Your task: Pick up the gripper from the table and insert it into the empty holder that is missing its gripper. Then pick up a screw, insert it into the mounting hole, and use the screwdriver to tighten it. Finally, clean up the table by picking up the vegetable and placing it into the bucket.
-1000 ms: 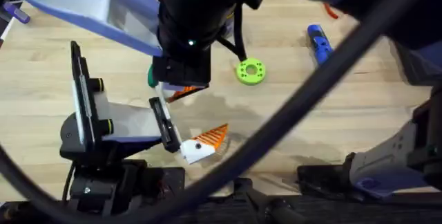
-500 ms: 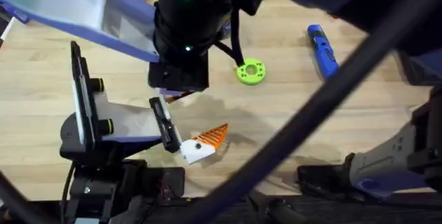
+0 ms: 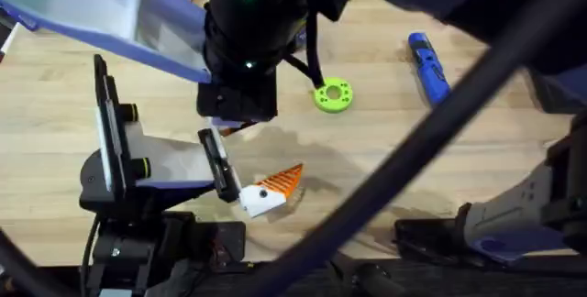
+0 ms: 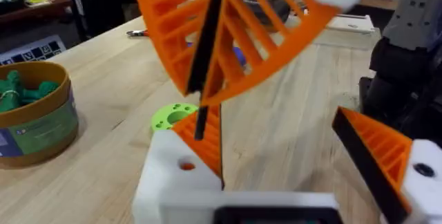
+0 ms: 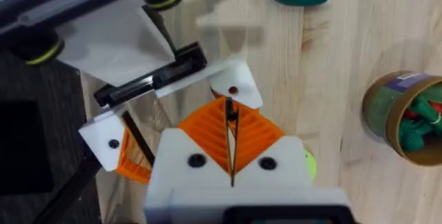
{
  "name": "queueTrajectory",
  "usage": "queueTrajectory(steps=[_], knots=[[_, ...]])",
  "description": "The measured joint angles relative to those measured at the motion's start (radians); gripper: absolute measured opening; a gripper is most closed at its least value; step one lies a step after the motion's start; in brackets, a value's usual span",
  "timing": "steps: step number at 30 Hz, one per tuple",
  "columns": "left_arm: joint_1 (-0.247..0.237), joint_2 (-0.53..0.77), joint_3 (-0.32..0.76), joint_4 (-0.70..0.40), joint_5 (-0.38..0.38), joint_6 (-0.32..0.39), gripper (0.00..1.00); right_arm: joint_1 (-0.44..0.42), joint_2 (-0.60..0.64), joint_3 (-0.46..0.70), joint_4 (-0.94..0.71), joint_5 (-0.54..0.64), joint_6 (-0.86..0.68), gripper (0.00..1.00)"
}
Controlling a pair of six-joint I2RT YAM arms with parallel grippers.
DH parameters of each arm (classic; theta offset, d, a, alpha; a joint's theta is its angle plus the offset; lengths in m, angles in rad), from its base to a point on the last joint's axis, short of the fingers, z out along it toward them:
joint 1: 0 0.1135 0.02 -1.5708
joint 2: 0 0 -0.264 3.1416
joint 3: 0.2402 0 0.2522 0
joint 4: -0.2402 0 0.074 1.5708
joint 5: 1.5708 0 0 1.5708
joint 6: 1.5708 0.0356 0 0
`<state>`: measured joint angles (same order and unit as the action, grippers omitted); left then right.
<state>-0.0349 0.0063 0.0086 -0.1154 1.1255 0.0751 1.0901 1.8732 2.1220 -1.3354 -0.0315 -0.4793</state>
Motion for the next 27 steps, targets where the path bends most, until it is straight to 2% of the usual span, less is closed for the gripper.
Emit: queueTrajectory(steps=[27], knots=[[0.000,0.000,0.000,0.000,0.000,0.000,0.986,0.000,0.028,0.000,0.000,0.019,0.000,0.003]])
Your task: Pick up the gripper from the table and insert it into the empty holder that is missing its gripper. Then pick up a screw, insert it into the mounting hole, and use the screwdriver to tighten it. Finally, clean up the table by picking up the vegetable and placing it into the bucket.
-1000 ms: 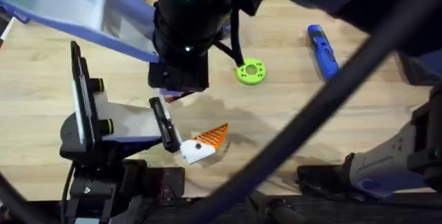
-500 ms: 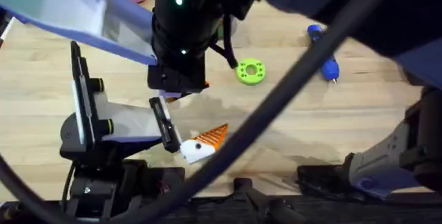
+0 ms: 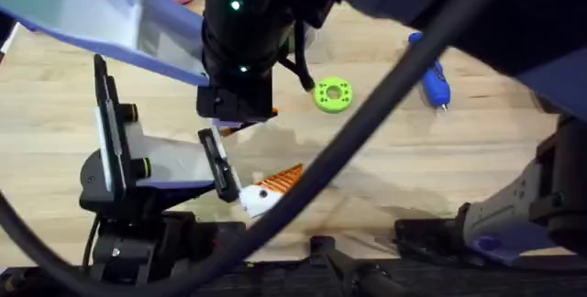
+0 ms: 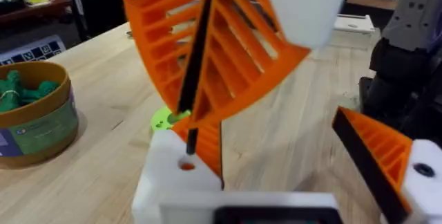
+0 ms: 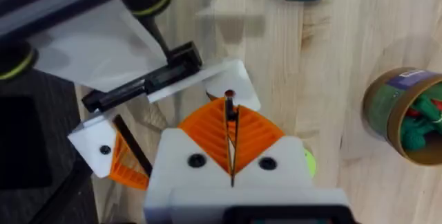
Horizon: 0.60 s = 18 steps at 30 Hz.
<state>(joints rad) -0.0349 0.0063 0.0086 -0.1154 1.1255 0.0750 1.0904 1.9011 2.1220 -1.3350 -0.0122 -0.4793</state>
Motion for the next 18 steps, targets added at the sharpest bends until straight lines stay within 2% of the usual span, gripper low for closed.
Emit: queueTrajectory(steps=[18], knots=[[0.000,0.000,0.000,0.000,0.000,0.000,0.986,0.007,0.000,0.000,-0.001,0.016,0.000,0.003]])
